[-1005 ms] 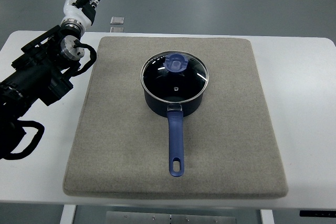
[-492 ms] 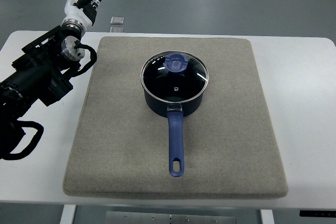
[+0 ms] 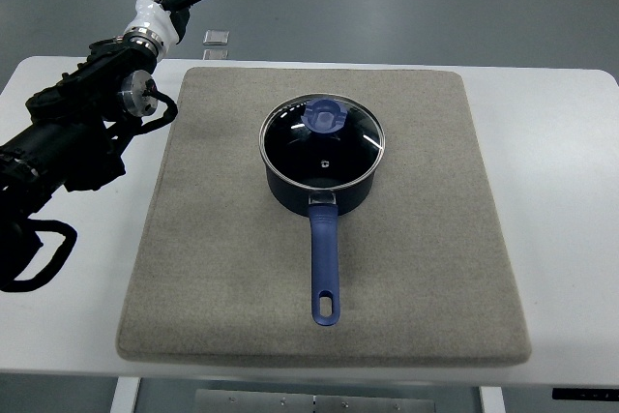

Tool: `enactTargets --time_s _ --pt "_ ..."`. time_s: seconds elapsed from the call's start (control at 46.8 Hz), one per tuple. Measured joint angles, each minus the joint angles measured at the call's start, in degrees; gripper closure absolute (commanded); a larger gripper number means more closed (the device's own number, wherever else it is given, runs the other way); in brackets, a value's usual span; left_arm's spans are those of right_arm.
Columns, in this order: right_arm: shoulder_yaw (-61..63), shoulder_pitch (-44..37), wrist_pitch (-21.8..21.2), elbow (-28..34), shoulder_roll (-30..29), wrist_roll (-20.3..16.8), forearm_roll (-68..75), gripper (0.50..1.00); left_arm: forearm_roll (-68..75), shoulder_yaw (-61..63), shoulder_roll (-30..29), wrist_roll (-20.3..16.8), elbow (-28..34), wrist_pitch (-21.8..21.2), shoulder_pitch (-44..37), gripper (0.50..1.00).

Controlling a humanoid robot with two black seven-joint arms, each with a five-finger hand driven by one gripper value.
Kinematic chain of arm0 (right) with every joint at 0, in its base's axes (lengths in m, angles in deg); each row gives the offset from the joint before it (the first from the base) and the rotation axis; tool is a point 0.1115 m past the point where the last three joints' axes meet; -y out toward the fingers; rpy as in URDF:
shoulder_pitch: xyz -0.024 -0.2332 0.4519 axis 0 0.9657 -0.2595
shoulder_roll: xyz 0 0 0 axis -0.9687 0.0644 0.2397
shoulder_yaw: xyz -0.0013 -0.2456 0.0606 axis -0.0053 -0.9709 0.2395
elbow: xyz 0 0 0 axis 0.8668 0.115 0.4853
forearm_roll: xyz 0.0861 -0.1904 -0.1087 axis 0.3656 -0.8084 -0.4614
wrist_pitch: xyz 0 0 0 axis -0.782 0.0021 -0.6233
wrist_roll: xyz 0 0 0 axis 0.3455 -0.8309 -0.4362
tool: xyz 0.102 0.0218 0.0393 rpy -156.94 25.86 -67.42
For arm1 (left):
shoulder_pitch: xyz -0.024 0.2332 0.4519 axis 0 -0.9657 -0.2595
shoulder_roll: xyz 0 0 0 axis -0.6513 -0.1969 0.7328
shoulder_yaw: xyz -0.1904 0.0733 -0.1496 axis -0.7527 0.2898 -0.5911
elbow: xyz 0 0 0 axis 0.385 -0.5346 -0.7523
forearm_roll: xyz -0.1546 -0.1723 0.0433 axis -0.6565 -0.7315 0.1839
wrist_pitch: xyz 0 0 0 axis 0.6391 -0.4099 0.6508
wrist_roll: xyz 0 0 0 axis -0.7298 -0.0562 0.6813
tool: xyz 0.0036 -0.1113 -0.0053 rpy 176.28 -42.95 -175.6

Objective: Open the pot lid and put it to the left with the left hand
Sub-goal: 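Swing the left hand up and over toward the saucepan lid, then lower the left hand onto the blue knob of the glass lid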

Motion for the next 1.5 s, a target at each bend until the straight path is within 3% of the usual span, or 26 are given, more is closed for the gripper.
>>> enactTargets --time_s 0.086,0.299,0.492,0.663,0.962,1.069,1.283,1.496 --pt "0.0 0.0 0.0 0.0 0.0 0.0 0.0 0.583 4.6 1.1 -0.9 0.0 -3.5 0.7 1.3 0.514" --pt "0.0 0.0 0.0 0.0 0.0 0.0 0.0 0.583 33.1 5.7 -5.2 0.0 -12.2 2.2 5.5 0.521" --pt "0.0 0.0 0.0 0.0 0.0 0.0 0.0 0.583 46.4 5.9 -10.8 0.0 -21.5 13.4 8.4 0.525" --pt "0.0 0.0 0.0 0.0 0.0 0.0 0.0 0.583 50.9 9.0 -12.8 -0.8 -23.6 19.1 12.8 0.566" --pt "0.0 0.0 0.0 0.0 0.0 0.0 0.0 0.583 76.0 13.0 -13.8 -7.9 -27.6 20.7 17.8 0.566" --pt "0.0 0.0 0.0 0.0 0.0 0.0 0.0 0.583 83.1 14.7 -13.7 -11.1 -28.3 23.4 19.5 0.568" --pt "0.0 0.0 0.0 0.0 0.0 0.0 0.0 0.583 84.7 19.8 -13.5 -13.6 -32.1 27.1 22.9 0.568" --pt "0.0 0.0 0.0 0.0 0.0 0.0 0.0 0.583 88.0 30.0 -14.3 -15.1 -36.7 27.2 28.1 0.574"
